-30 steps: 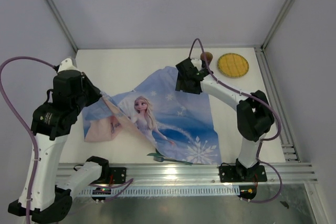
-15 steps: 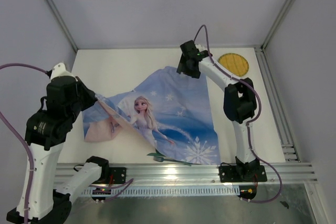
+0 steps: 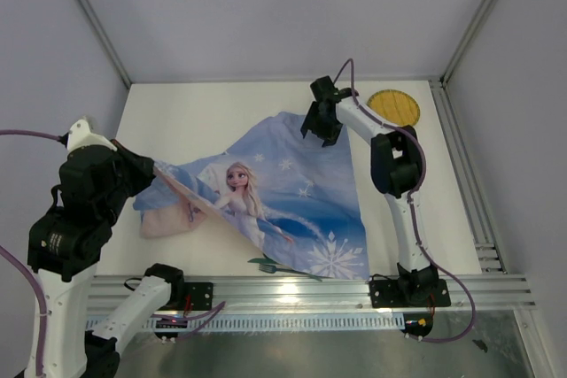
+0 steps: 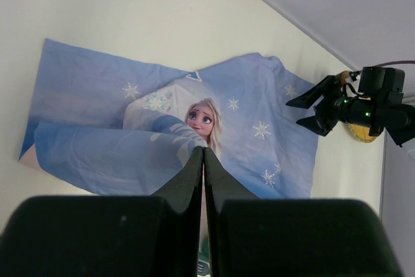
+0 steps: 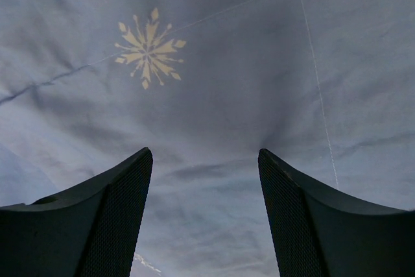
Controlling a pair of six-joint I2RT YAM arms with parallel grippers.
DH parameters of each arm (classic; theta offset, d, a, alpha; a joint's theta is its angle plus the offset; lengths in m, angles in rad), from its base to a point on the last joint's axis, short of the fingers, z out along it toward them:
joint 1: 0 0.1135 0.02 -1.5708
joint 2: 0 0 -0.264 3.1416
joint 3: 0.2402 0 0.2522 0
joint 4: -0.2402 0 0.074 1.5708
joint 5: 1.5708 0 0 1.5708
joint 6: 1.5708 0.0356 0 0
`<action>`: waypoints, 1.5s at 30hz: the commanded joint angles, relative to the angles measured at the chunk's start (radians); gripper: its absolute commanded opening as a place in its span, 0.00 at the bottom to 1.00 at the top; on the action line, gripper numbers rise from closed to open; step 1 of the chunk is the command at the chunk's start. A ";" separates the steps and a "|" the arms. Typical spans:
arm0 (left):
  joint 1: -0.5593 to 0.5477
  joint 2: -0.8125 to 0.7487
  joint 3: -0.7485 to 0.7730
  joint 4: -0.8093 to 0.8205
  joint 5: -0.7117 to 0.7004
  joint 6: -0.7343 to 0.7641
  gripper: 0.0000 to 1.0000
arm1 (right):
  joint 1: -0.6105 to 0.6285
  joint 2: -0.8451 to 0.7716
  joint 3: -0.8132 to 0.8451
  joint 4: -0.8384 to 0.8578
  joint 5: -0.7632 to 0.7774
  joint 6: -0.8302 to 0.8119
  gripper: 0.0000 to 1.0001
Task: Set the dinner table for one person
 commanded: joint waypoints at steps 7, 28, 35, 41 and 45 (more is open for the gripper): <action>-0.002 -0.012 0.031 0.017 -0.003 -0.049 0.01 | -0.028 0.021 -0.037 0.003 -0.091 0.040 0.71; -0.002 -0.023 0.044 -0.003 -0.006 -0.043 0.03 | -0.107 -0.009 -0.144 0.057 -0.111 0.025 0.71; -0.002 -0.013 0.010 0.025 0.115 -0.015 0.51 | -0.107 -0.028 -0.174 0.078 -0.112 0.013 0.71; -0.002 0.003 0.005 0.025 0.109 -0.015 0.64 | -0.107 -0.036 -0.177 0.071 -0.100 -0.007 0.71; -0.002 0.000 0.001 0.031 0.028 -0.001 0.63 | -0.105 -0.053 -0.204 0.083 -0.105 -0.018 0.71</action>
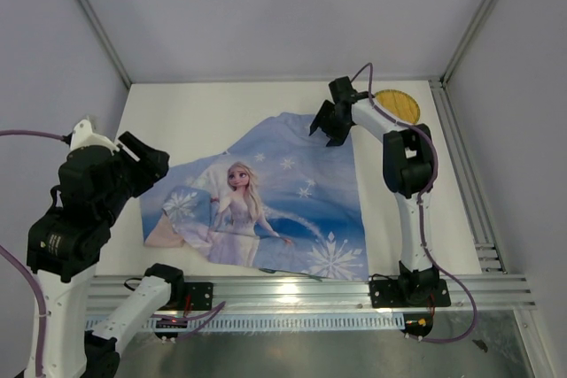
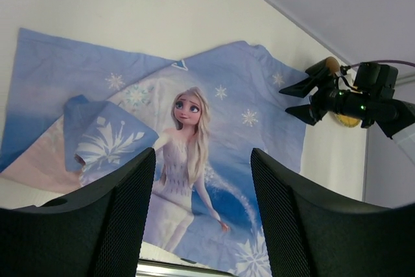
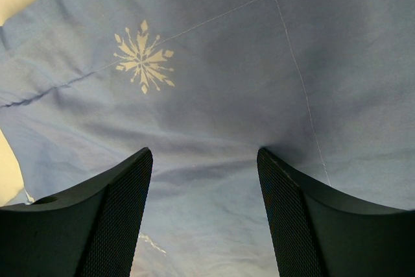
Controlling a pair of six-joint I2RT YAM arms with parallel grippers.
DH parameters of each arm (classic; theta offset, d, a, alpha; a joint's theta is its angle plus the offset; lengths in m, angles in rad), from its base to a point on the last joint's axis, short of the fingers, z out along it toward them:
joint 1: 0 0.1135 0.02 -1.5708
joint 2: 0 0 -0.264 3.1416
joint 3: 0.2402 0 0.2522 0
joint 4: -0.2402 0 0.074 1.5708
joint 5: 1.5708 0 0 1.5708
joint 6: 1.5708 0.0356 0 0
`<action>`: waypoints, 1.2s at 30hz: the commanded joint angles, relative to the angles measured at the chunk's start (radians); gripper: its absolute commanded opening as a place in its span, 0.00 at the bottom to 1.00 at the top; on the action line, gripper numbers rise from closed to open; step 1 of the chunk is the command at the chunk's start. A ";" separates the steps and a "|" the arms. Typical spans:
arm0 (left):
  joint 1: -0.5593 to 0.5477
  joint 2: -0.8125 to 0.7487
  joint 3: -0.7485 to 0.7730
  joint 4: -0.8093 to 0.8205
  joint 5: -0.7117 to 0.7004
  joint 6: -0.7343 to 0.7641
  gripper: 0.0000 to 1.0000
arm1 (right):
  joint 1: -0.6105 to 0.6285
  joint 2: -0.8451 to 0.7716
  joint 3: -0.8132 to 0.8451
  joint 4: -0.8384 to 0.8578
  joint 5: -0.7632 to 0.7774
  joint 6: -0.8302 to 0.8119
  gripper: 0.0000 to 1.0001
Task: Set the dinner table for one person
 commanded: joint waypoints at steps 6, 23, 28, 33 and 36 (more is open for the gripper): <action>-0.002 0.083 -0.046 0.000 -0.415 0.014 0.48 | 0.023 -0.079 -0.138 0.042 0.032 -0.143 0.70; 0.043 0.537 -0.196 0.328 -0.513 0.002 0.47 | 0.120 -0.438 -0.399 0.184 0.164 -0.379 0.71; 0.097 0.690 -0.145 0.196 -0.588 -0.141 0.47 | 0.123 -0.526 -0.444 0.207 0.227 -0.405 0.70; 0.126 0.886 -0.041 0.029 -0.641 -0.310 0.47 | 0.126 -0.535 -0.431 0.195 0.231 -0.416 0.70; 0.164 0.940 -0.017 -0.055 -0.599 -0.385 0.44 | 0.129 -0.543 -0.438 0.191 0.245 -0.427 0.70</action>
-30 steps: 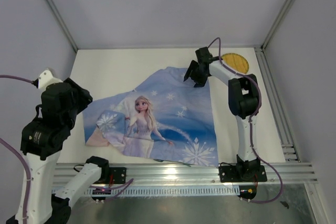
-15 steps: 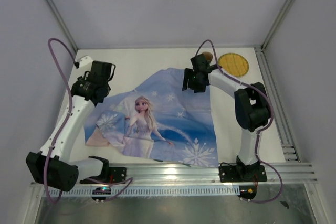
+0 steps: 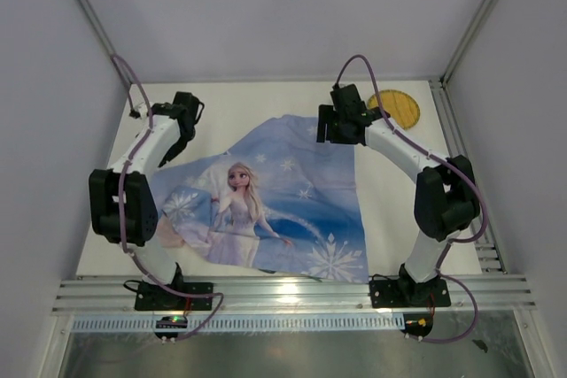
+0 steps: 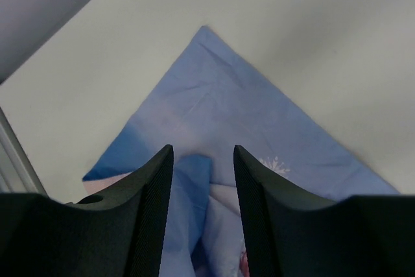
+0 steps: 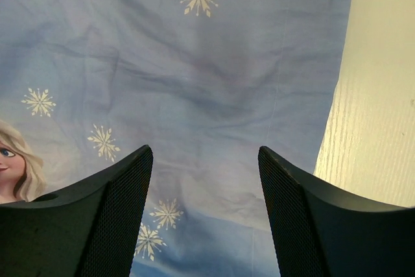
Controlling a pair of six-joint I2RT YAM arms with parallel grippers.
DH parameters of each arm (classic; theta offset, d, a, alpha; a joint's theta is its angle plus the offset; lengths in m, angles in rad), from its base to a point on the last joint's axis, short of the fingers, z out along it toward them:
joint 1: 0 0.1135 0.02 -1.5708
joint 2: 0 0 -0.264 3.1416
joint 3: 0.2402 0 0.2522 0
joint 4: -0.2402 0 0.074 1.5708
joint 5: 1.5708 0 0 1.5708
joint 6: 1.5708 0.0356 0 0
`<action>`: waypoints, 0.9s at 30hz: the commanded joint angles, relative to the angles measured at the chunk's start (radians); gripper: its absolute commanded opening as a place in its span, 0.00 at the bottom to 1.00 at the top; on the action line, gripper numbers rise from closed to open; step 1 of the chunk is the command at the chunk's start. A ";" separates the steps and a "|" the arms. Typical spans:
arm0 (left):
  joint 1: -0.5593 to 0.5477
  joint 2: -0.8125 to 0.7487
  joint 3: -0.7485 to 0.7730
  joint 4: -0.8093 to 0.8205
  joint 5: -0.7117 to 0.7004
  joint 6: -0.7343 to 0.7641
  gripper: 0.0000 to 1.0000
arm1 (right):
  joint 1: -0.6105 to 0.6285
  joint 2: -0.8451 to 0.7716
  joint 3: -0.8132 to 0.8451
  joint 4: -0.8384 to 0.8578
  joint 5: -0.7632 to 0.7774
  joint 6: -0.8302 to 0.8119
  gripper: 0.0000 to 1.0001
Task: Set the dinner table for one person
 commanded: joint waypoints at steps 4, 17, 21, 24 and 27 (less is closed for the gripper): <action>0.061 0.066 0.005 -0.072 0.018 -0.158 0.43 | 0.010 -0.061 -0.020 0.015 0.059 -0.043 0.70; 0.096 0.183 -0.009 -0.035 0.181 -0.233 0.43 | 0.012 -0.136 -0.050 -0.017 0.055 -0.037 0.70; 0.098 0.140 -0.076 0.020 0.156 -0.292 0.48 | 0.032 -0.163 -0.062 -0.009 0.027 -0.075 0.71; 0.098 0.127 -0.107 0.037 0.130 -0.357 0.55 | 0.044 -0.170 -0.059 -0.020 0.001 -0.108 0.71; 0.099 0.133 -0.124 0.043 0.141 -0.476 0.57 | 0.046 -0.172 -0.043 -0.048 -0.027 -0.115 0.71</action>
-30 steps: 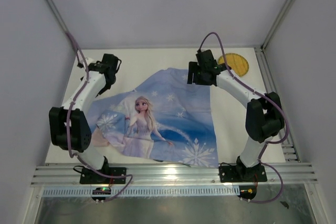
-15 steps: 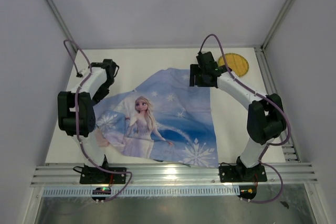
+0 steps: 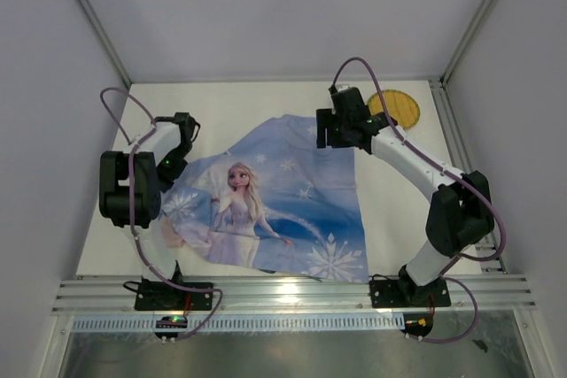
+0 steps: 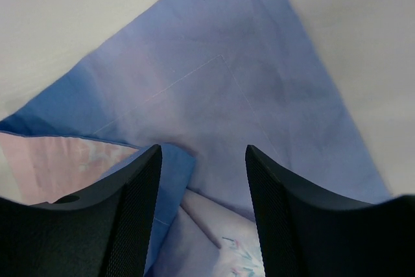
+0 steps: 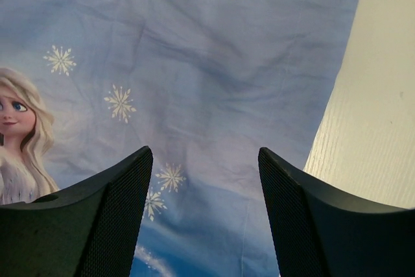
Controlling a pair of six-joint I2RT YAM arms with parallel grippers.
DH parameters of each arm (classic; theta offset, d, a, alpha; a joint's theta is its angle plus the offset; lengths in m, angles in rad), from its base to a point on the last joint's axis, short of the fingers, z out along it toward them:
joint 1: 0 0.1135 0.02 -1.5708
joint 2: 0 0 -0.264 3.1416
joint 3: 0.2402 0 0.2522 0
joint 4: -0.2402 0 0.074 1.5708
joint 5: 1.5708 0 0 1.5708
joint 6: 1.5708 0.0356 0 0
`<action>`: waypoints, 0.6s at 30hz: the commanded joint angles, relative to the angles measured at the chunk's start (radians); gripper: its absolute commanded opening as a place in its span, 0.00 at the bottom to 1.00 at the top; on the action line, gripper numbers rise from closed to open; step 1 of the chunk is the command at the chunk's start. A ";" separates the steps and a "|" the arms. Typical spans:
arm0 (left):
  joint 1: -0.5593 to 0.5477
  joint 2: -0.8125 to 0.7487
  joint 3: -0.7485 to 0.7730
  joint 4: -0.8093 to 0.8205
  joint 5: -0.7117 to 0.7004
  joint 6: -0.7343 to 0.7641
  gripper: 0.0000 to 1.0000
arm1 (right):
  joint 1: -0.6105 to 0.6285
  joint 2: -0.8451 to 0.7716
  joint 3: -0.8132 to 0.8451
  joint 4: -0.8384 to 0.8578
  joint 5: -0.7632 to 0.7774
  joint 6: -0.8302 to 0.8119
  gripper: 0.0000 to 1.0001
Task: Set the dinner table for one person
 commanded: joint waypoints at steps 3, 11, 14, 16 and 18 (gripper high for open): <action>0.008 -0.021 -0.030 0.051 0.007 -0.261 0.57 | 0.007 -0.052 0.021 -0.037 -0.049 -0.039 0.71; 0.008 -0.023 -0.030 0.058 -0.148 -0.370 0.57 | 0.011 -0.088 -0.019 -0.043 -0.053 -0.001 0.71; 0.008 -0.044 -0.024 0.026 -0.211 -0.401 0.58 | 0.013 -0.088 -0.039 -0.042 -0.056 0.016 0.71; 0.011 -0.058 -0.011 -0.032 -0.268 -0.440 0.59 | 0.014 -0.085 -0.046 -0.040 -0.059 0.021 0.71; 0.018 -0.063 0.006 -0.070 -0.314 -0.479 0.59 | 0.019 -0.086 -0.052 -0.033 -0.058 0.026 0.71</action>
